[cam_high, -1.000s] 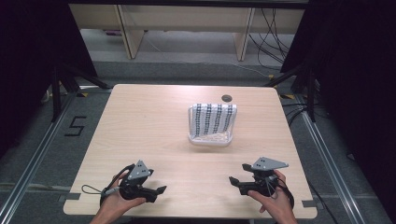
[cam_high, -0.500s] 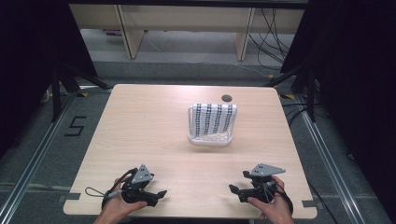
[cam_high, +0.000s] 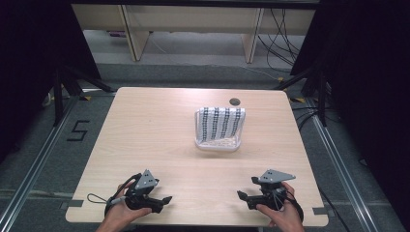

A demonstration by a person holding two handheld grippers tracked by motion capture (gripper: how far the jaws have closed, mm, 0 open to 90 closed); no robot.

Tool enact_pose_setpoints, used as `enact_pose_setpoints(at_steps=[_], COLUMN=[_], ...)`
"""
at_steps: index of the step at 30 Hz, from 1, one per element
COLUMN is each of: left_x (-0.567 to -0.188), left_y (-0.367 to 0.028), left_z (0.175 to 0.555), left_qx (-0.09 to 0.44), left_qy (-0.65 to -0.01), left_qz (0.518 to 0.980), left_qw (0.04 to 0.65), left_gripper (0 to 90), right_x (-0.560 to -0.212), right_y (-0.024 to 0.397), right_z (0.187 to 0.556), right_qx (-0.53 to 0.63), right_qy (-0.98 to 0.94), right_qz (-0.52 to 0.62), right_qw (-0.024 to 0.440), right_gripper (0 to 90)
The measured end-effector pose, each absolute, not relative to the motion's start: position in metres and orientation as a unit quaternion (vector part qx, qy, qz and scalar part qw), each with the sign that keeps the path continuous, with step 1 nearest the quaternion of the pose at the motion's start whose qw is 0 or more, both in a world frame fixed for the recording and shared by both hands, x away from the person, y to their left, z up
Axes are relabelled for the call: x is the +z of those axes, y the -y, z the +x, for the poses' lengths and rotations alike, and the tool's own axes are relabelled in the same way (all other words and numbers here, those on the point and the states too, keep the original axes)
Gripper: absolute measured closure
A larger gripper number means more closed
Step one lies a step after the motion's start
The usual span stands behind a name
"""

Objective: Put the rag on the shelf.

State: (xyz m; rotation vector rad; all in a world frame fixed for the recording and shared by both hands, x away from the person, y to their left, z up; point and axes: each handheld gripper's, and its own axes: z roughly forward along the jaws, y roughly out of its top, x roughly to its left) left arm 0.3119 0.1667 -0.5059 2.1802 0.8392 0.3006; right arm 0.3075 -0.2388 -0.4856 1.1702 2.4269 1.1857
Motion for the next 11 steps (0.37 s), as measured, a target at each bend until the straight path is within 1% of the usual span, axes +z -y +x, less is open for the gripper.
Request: enact_pose_setpoints(at_steps=[1,2,11], left_x=[-0.5065,-0.5060,-0.5065], left_y=[-0.1658,-0.1670,-0.1673], left_z=[0.3116,0.3125,0.3125], left_qx=[0.117,0.120,0.115], left_qy=[-0.334,-0.328,-0.330], left_qz=[0.851,0.857,0.857], left_qw=[0.388,0.380,0.378], left_gripper=[21.3,21.3,21.3], right_x=[-0.4853,-0.4854,-0.4862], right_y=[0.2389,0.2402,0.2399], right_z=[0.3074,0.3089,0.3095], right_qx=[0.400,0.402,0.404], right_qy=[-0.820,-0.823,-0.824], right_qz=[0.396,0.387,0.383], right_qw=[0.102,0.111,0.107], right_gripper=[23.2,23.2,23.2])
